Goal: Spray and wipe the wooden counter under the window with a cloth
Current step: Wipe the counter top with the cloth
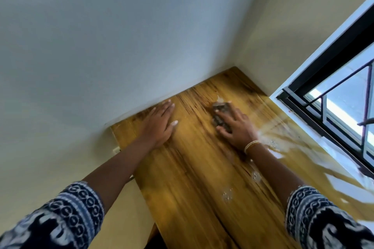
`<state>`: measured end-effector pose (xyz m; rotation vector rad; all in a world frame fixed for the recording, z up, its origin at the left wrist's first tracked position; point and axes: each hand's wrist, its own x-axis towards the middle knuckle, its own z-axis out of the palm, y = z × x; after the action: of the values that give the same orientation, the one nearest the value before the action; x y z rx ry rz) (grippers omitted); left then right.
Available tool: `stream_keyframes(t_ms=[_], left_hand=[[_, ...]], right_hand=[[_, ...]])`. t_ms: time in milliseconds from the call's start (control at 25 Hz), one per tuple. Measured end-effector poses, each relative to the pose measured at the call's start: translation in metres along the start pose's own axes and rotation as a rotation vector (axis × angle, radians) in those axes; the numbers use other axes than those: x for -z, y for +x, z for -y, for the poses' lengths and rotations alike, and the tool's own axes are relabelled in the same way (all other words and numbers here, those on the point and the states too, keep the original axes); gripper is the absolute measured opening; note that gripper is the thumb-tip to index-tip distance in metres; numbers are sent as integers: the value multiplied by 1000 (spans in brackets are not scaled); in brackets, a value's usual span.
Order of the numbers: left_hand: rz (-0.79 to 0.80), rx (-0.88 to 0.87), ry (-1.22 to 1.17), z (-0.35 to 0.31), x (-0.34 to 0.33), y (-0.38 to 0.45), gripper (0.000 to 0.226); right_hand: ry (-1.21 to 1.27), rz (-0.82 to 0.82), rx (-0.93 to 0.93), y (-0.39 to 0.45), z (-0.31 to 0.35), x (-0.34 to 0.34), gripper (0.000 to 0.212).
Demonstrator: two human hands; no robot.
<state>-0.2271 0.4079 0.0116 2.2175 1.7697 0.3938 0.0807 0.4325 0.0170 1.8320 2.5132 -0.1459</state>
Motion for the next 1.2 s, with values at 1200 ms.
stream_keyframes(t_ms=[1200], left_hand=[[-57,-163,101,-10,-36,96,59]], right_hand=[[-24,-57,430,107,-21,3,56]])
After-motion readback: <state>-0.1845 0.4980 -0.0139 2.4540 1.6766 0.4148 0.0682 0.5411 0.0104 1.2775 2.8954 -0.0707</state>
